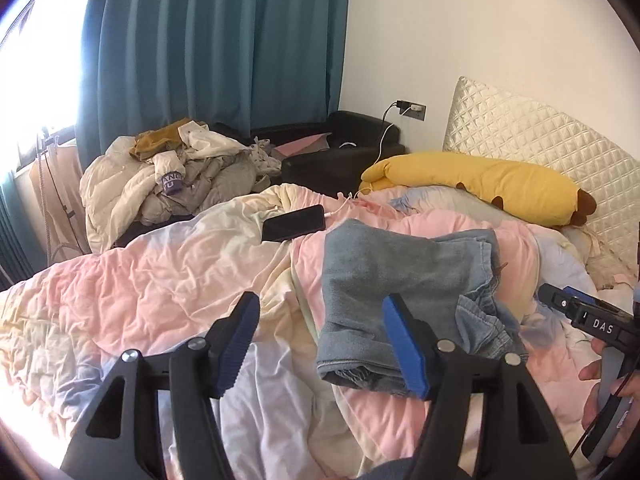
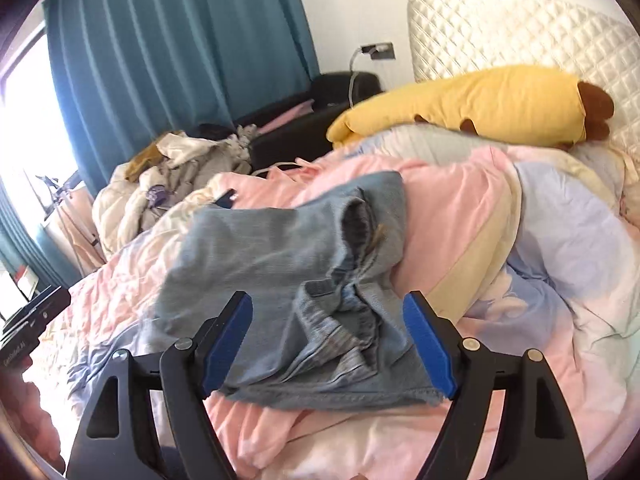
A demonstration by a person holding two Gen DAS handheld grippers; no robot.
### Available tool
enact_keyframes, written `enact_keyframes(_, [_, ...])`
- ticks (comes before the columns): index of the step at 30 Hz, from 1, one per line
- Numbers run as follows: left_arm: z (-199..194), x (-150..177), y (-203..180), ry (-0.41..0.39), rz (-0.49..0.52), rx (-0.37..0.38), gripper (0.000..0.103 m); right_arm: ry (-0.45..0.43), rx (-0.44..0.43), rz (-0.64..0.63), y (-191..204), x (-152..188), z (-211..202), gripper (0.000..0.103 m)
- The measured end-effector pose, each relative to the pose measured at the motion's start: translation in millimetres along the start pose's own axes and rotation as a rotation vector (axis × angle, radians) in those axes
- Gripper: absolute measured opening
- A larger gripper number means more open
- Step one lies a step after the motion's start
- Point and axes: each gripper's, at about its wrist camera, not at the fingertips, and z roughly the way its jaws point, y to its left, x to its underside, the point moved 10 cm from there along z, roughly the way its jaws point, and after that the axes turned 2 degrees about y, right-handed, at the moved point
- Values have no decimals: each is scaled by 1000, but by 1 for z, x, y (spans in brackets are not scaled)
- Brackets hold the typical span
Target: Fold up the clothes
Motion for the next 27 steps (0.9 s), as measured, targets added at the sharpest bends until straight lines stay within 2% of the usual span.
enact_keyframes(4, [-43, 2, 8, -33, 20, -40, 66, -24, -10, -35, 28, 4, -35, 81])
enact_keyframes(6, [-63, 6, 9, -57, 30, -39, 66, -41, -3, -54, 40, 8, -54, 87])
enact_keyframes(8, [-80, 11, 11, -72, 36, -49, 66, -59, -15, -54, 50, 12, -70, 88])
enact_keyframes(12, [-103, 29, 17, -69, 34, -60, 71, -81, -15, -52, 66, 23, -95, 88])
enact_keyframes(19, [-116, 61, 34, -55, 14, -65, 74, -86, 27, -60, 89, 58, -121, 88])
enact_keyframes(22, [-114, 75, 42, -57, 2, -86, 74, -96, 44, -64, 94, 72, -120, 88])
enact_keyframes(27, [-109, 87, 46, -58, -4, -78, 74, -114, 85, -74, 101, 88, -118, 88])
